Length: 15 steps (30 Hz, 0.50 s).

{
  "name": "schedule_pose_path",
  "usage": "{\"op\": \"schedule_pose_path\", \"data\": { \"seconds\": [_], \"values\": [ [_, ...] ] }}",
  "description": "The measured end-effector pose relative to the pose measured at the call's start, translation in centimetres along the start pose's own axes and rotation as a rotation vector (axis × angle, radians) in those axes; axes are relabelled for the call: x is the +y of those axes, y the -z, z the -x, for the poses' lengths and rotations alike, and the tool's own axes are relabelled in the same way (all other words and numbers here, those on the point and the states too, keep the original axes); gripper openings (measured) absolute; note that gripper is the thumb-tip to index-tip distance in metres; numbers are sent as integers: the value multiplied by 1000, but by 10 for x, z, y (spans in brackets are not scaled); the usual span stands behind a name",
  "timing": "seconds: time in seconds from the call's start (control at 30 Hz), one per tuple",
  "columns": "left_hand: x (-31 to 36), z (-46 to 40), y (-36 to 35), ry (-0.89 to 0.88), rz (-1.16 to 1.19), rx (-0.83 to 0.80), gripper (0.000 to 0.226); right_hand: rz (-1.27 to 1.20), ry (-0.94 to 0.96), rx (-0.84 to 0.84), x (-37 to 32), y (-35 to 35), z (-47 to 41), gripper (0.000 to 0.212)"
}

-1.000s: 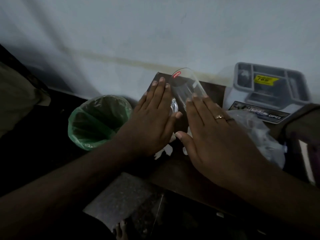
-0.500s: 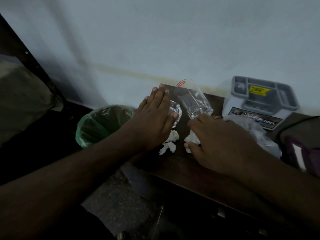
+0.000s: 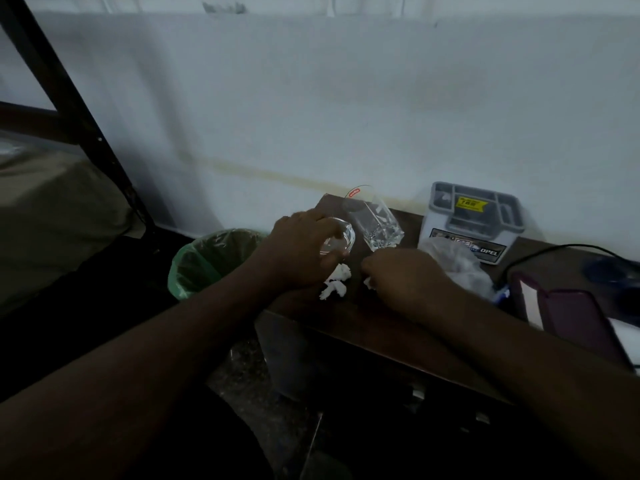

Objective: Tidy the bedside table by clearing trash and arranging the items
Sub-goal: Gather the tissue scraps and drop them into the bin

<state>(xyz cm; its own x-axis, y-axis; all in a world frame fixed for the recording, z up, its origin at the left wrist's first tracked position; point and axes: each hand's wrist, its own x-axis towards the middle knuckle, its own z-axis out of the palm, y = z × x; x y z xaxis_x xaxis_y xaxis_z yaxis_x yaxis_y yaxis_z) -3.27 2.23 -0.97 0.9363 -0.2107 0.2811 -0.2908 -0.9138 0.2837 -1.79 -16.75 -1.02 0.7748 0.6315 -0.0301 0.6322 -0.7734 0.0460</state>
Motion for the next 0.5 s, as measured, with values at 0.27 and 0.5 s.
{"op": "schedule_pose_path", "data": {
  "seconds": [0.27,0.5],
  "values": [
    [-12,16,5,194,-73,-230,21,-149,-47,120,-6,23,8,20],
    [-14,19,-5,236,-102,-323,36,-229,-17,191,-26,20,-7,30]
  ]
}}
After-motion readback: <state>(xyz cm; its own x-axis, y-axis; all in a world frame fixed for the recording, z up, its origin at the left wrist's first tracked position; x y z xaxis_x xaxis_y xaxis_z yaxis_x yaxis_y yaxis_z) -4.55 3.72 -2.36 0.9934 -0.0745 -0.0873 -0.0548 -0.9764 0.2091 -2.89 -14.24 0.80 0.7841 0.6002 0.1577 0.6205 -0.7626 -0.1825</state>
